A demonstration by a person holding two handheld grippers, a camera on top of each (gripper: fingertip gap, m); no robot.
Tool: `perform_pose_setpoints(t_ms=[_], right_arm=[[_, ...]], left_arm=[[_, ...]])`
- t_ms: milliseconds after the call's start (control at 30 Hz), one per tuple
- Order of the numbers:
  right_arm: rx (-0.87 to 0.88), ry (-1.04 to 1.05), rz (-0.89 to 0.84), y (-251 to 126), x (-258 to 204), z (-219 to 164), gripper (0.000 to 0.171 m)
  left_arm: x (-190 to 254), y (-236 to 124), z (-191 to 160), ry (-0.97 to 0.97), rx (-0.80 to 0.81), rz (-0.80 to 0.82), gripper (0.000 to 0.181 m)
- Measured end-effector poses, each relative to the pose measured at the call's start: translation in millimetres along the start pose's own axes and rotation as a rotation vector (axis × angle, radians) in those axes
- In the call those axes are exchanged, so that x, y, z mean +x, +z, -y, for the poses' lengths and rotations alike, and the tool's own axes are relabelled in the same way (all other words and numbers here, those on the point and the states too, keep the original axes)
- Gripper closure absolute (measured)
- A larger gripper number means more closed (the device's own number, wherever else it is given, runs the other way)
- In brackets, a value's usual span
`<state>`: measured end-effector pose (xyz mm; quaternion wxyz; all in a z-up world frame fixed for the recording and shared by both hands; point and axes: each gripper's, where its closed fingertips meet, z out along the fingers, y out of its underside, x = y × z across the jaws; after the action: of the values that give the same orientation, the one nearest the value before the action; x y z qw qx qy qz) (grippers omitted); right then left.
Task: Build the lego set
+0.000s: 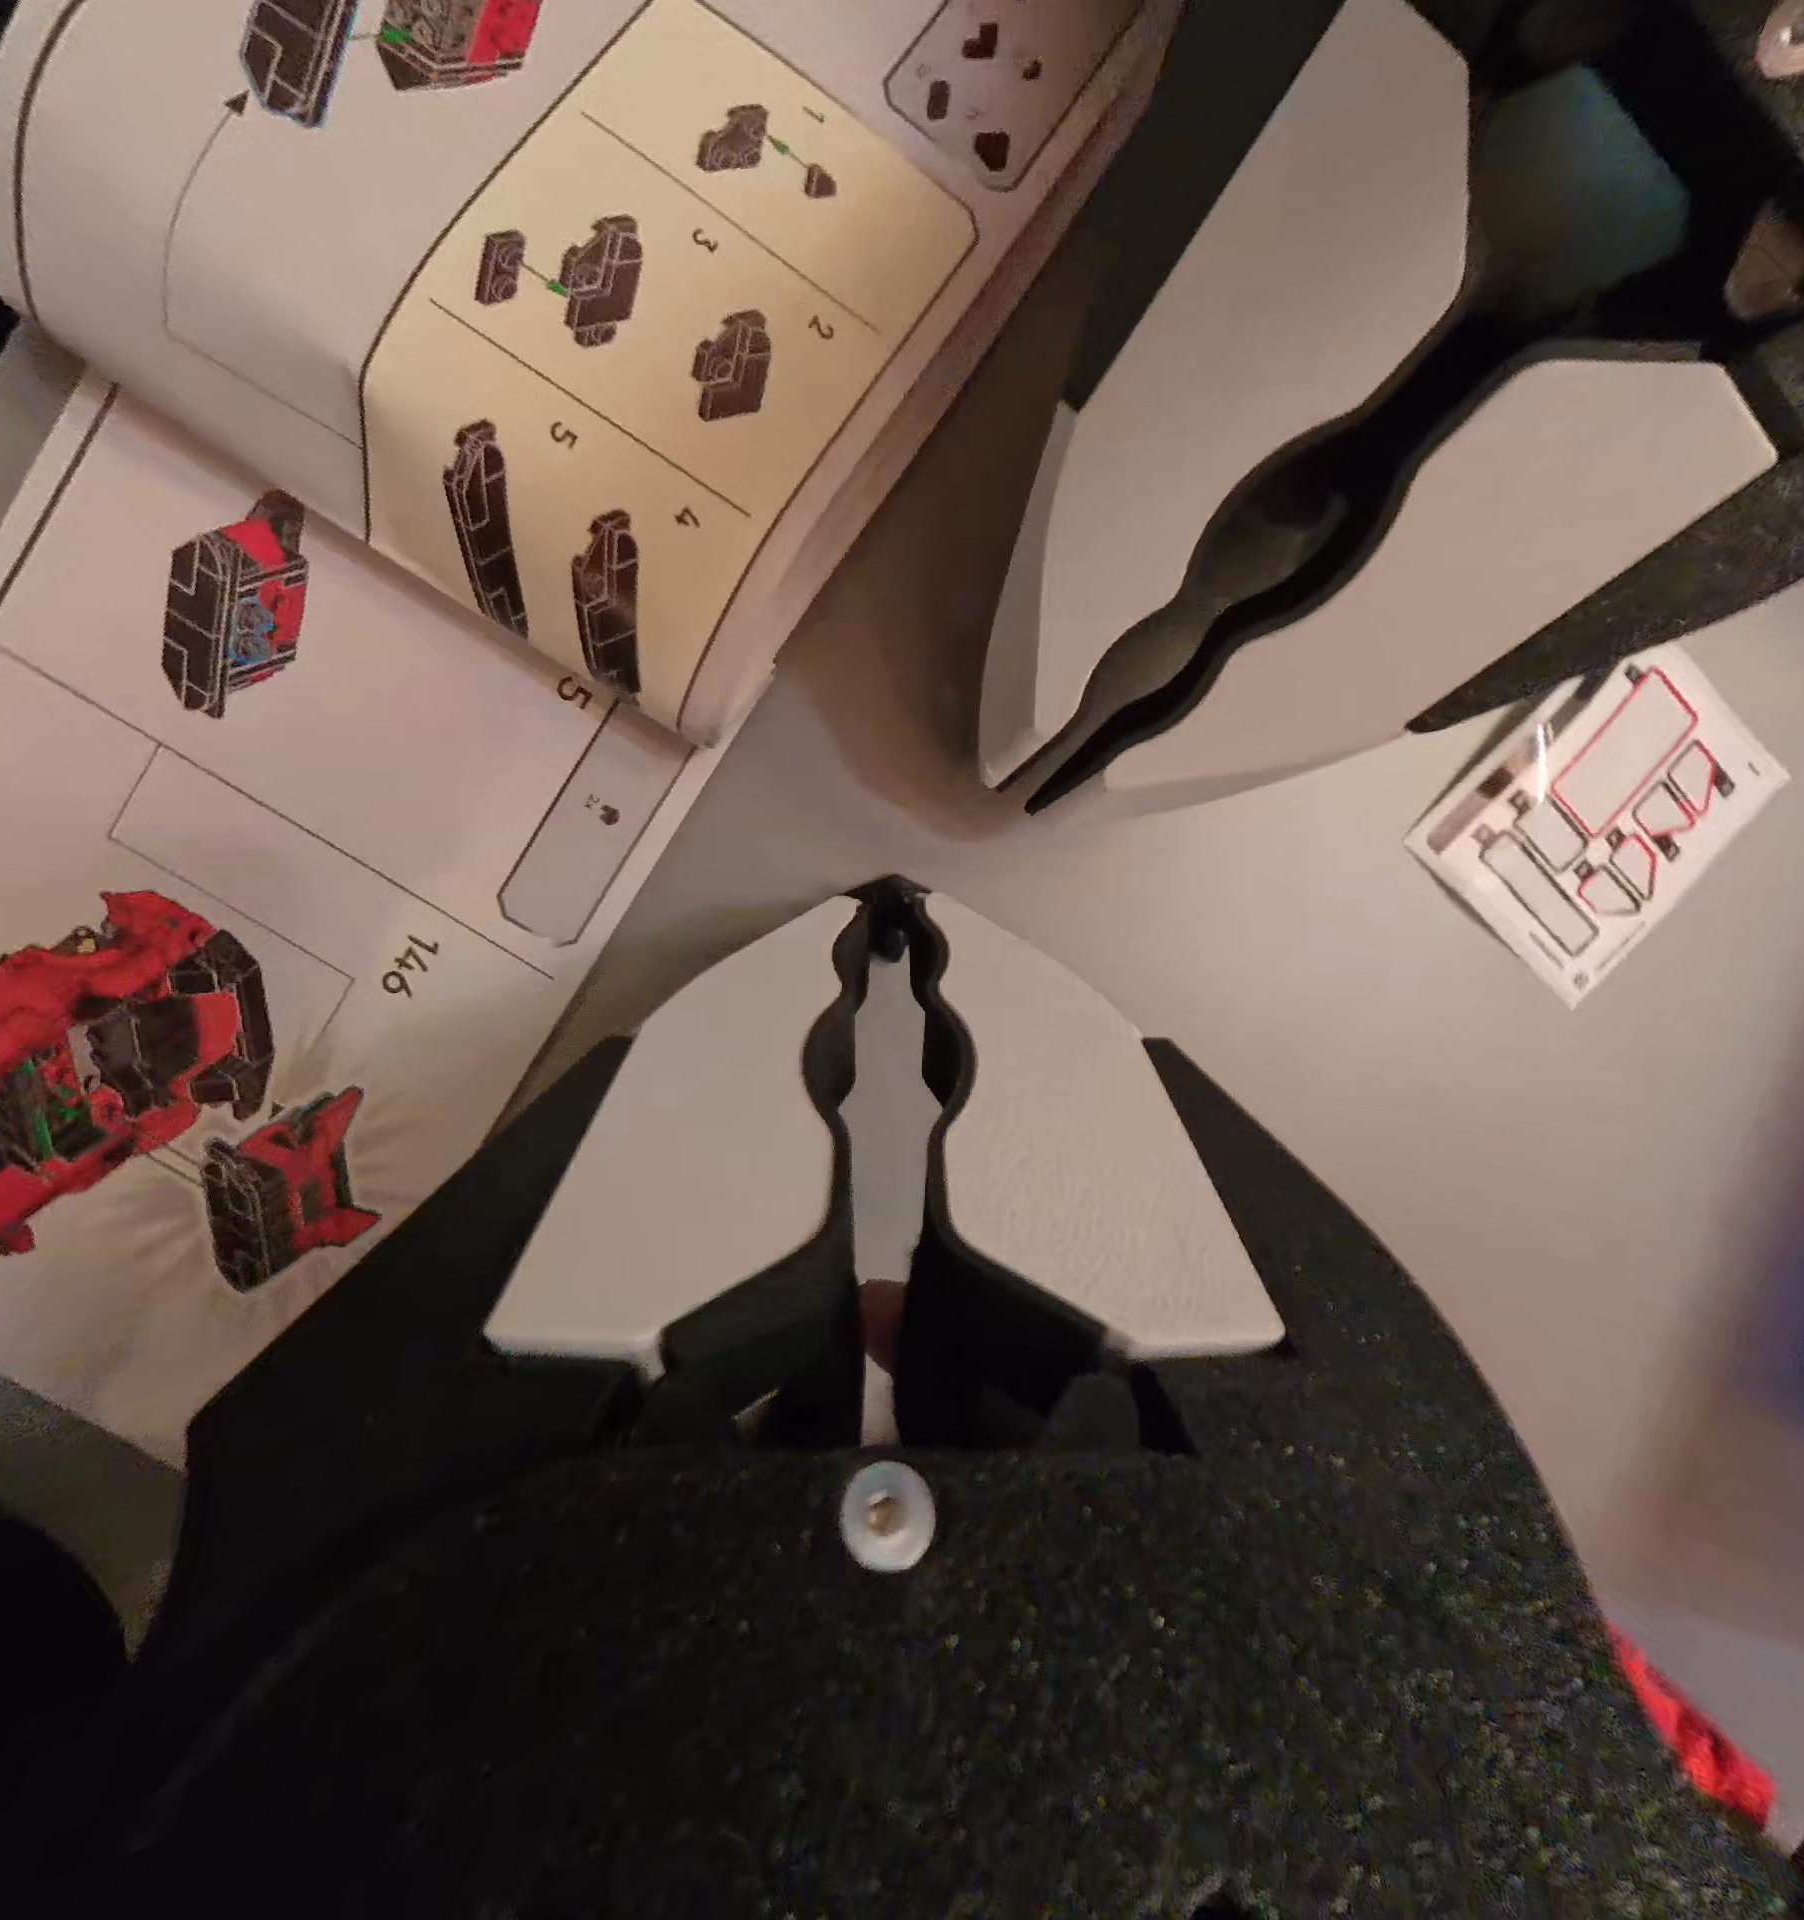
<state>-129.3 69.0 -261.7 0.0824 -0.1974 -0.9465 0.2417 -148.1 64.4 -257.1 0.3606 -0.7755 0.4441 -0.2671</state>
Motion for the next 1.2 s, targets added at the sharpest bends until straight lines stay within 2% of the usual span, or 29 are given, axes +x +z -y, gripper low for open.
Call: perform_pose_setpoints(t_ms=[267, 1200], right_arm=[[-0.042, -0.056, 0.097, 5.3, 1.7, -1.1, 0.164], [-0.084, -0.100, 0.156, 9.3, 1.2, -2.8, 0.161]], left_arm=[[1.8, -1.5, -3.4, 0.009, -0.008, -0.008, 0.176], [-0.9, -4.1, -4.8, 0.005, -0.004, -0.003, 0.175]])
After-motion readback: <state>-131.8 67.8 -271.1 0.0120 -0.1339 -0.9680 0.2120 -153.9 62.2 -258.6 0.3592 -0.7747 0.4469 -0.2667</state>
